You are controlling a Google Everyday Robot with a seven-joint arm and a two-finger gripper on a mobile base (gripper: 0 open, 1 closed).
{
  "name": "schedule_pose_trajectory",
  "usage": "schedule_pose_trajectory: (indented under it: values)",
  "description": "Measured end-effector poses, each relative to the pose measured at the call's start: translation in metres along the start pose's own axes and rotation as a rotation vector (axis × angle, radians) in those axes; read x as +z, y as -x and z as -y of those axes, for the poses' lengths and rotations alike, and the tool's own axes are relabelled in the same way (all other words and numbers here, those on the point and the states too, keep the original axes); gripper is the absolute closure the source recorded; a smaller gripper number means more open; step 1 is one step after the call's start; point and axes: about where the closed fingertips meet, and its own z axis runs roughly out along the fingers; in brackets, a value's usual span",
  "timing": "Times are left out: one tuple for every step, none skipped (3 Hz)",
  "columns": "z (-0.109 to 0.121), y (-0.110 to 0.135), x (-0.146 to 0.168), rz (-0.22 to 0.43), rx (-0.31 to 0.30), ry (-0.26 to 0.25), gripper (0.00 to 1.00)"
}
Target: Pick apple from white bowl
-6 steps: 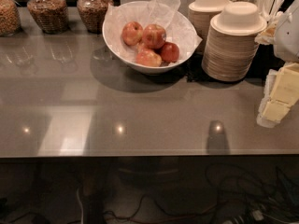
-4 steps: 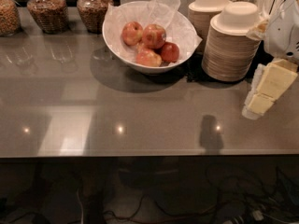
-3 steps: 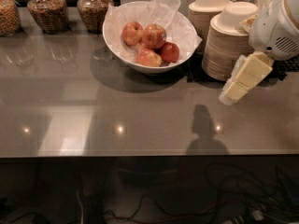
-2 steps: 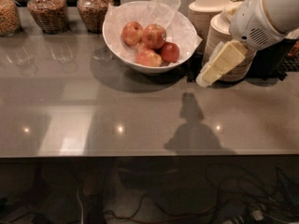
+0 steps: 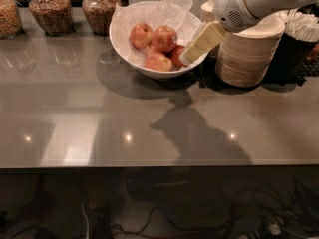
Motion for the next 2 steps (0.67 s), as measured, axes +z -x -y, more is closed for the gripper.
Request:
schedule_pose_trajectory:
  values:
    - [0.01, 0.013, 0.034, 0.01, -0.004, 0.022, 0.0]
    - [0.014, 0.022, 0.064, 0.011, -0.002, 0.053, 0.0]
